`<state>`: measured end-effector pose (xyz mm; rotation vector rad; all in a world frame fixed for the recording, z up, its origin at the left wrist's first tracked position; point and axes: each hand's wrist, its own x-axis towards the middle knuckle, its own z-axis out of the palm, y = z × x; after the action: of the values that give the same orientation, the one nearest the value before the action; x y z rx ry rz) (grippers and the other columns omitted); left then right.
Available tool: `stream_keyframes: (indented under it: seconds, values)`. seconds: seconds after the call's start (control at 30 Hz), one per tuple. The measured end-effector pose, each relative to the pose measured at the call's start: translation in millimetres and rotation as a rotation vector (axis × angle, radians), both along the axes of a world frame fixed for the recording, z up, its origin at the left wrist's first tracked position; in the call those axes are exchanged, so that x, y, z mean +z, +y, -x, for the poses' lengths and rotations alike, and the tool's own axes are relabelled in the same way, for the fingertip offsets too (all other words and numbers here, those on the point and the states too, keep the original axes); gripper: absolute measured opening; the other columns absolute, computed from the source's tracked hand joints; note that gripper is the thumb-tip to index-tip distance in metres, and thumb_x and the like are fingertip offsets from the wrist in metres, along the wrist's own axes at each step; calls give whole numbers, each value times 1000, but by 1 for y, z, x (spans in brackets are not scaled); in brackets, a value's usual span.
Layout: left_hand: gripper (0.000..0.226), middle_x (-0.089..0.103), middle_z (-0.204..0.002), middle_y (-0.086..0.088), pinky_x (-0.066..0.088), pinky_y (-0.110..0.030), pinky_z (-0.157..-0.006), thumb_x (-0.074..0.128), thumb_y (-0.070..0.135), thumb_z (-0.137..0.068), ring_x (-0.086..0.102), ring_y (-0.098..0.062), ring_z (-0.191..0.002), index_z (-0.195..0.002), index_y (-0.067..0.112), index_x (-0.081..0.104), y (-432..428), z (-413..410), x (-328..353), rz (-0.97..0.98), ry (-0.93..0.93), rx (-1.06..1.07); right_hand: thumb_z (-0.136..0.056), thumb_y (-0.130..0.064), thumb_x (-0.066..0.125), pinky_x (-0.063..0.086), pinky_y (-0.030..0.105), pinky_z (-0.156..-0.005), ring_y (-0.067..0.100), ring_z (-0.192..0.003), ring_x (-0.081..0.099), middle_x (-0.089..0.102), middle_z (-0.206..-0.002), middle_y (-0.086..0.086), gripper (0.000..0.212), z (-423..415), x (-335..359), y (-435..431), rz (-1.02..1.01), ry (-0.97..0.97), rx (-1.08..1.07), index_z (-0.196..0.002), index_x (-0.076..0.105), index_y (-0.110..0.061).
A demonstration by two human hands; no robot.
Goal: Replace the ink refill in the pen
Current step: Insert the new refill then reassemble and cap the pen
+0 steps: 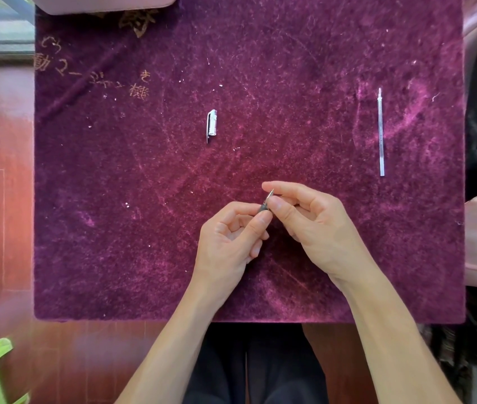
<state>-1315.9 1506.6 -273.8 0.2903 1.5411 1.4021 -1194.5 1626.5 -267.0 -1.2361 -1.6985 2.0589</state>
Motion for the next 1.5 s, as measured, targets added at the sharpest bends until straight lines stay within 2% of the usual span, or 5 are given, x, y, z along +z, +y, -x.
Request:
stream_keyframes:
  seconds: [0.33, 0.97, 1.13, 1.33, 1.5]
  values:
    - [11, 70, -69, -1, 45, -15, -46, 73, 29, -92, 56, -6, -49, -99, 21, 77, 0, 0, 0, -5, 1, 6, -100, -22, 74, 48, 5, -60, -8, -62, 65, 77, -89, -6, 12, 1, 2, -1, 46, -28, -51, -111, 79, -17]
    - [14, 71, -70, -2, 44, -16, -45, 74, 30, -91, 56, -8, -49, -102, 20, 76, -1, 2, -2, 12, 2, -18, -106, -11, 64, 47, 3, -60, -10, -59, 63, 67, -64, -29, 17, 3, 2, 3, 24, -48, 11, -112, 80, -15]
    - [15, 70, -70, -1, 44, -16, -46, 73, 32, -93, 56, -7, -50, -102, 21, 76, -1, 2, -2, 15, 4, -21, -99, -27, 77, 60, 20, -81, 10, -85, 78, 82, -97, 1, 9, 6, 7, 2, 17, -93, -43, -104, 80, -21]
    - [15, 70, -70, -1, 44, -16, -46, 74, 32, -92, 55, -6, -49, -102, 21, 77, -1, 3, -1, 6, -18, -24, -106, -12, 66, 47, 3, -58, -10, -59, 64, 68, -63, -27, 18, 1, 2, 4, 48, -34, -15, -118, 80, -12]
    - [5, 69, -69, 0, 45, -15, -48, 73, 26, -93, 55, -5, -50, -95, 22, 76, -1, 3, -1, 4, -34, -17, -103, -16, 70, 49, 4, -61, -10, -69, 68, 80, -79, -16, 14, 5, 5, 3, 40, -67, -38, -108, 83, -15]
